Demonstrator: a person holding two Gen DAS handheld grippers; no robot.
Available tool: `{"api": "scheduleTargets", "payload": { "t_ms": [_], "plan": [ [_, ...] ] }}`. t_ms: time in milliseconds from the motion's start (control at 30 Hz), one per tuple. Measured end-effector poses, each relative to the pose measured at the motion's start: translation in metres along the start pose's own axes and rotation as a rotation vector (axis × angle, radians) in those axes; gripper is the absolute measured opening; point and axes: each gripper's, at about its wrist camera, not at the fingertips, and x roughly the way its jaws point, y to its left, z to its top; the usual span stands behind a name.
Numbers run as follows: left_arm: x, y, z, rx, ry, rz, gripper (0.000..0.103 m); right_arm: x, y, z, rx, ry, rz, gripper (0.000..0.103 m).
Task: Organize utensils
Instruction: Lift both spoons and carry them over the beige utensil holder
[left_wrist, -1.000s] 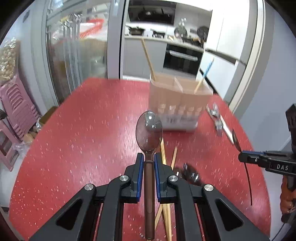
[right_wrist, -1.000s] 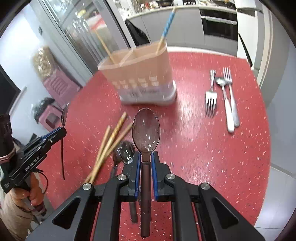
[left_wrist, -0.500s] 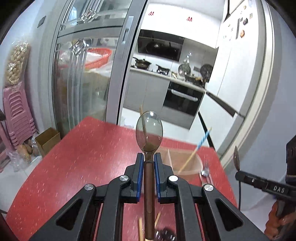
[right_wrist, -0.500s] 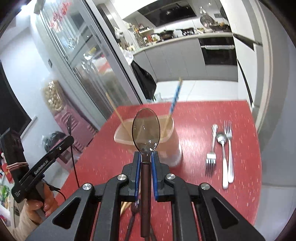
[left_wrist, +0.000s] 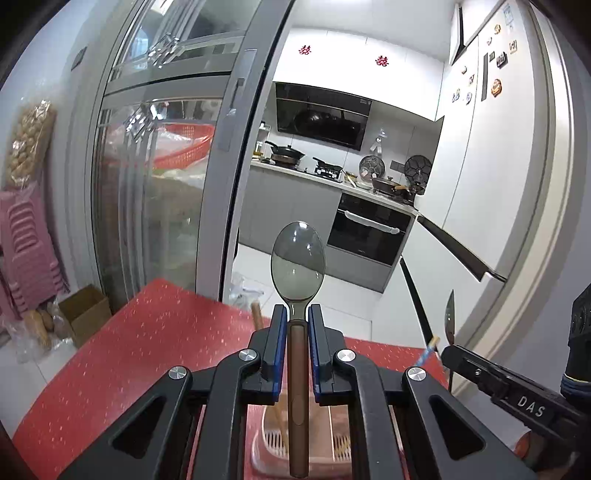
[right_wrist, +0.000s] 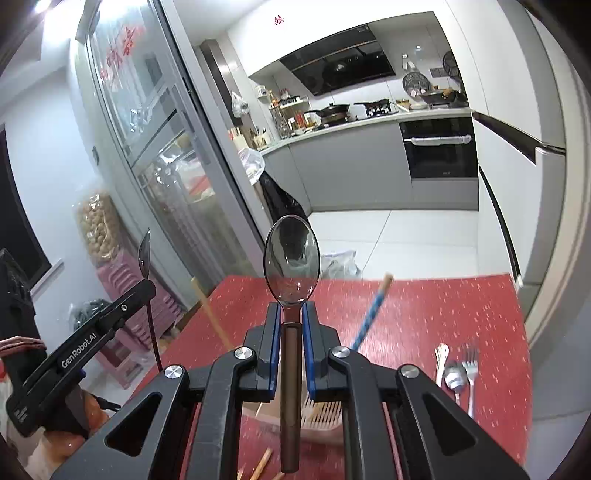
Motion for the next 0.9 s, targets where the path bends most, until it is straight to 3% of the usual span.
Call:
{"api": "scheduleTargets", "payload": {
  "t_ms": [267, 567, 900],
  "plan": [
    [0.043, -0.008, -0.009, 0.018, -0.018, -0.01, 0.035, 0.044, -0.006, -0.002, -0.022, -0.052, -0.017, 0.012],
    [0.069, -0.011, -0.037, 0.048, -0.034, 0.003, 0.035, 0.077, -0.011, -0.02, -0.079, -0.034, -0.024, 0.012],
    [0.064, -0.011, -0.066, 0.097, -0.024, 0.053, 0.035, 0.069, -0.022, -0.041, -0.12, -0.041, -0.034, 0.012]
  ]
}}
